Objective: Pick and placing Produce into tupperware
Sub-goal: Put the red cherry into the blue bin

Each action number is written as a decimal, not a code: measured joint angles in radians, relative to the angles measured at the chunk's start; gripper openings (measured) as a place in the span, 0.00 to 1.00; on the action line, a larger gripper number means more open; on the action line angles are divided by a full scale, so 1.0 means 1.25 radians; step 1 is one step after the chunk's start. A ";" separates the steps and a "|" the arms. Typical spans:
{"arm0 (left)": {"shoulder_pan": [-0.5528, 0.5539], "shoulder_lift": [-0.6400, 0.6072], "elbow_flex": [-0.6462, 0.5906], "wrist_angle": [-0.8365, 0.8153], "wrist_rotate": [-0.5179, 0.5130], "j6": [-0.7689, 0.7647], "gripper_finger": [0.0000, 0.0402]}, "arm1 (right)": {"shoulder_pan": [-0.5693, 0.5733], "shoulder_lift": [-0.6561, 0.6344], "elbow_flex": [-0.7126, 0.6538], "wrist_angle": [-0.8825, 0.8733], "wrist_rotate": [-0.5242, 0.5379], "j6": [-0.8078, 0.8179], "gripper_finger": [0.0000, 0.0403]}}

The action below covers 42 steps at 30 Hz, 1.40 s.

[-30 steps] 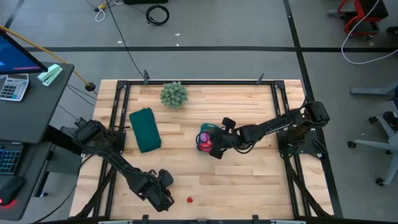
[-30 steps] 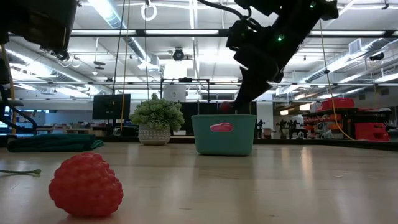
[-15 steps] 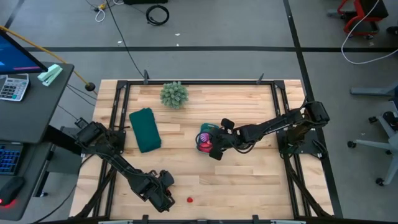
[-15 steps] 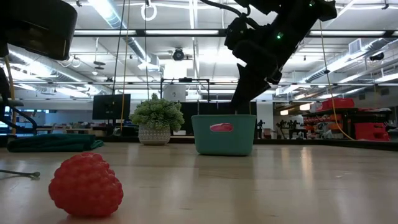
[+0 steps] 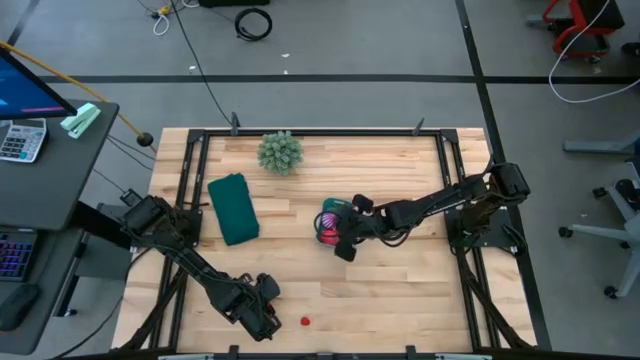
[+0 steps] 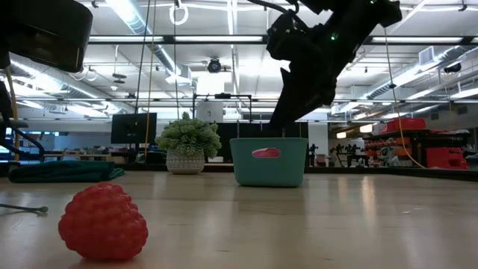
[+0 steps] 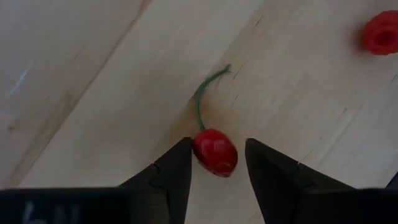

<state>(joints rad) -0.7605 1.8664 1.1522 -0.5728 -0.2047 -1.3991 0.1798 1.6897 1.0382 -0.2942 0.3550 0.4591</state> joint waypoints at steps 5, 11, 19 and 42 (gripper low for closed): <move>0.000 0.000 0.000 0.000 0.000 0.000 0.33 | 0.007 0.000 0.000 0.056 -0.136 0.015 0.28; 0.000 -0.001 0.000 0.000 0.000 0.000 0.25 | 0.056 0.000 0.000 0.119 -0.199 0.017 0.26; 0.001 -0.001 0.000 0.000 0.000 0.000 0.22 | 0.219 0.000 0.000 0.123 -0.293 0.034 0.25; 0.118 -0.001 0.000 0.107 0.000 0.194 0.21 | 0.697 0.000 0.000 0.123 0.117 0.174 0.24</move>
<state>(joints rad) -0.6124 1.8652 1.1522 -0.4385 -0.2052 -1.1571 1.0507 1.6897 1.0382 -0.1410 0.5018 0.6761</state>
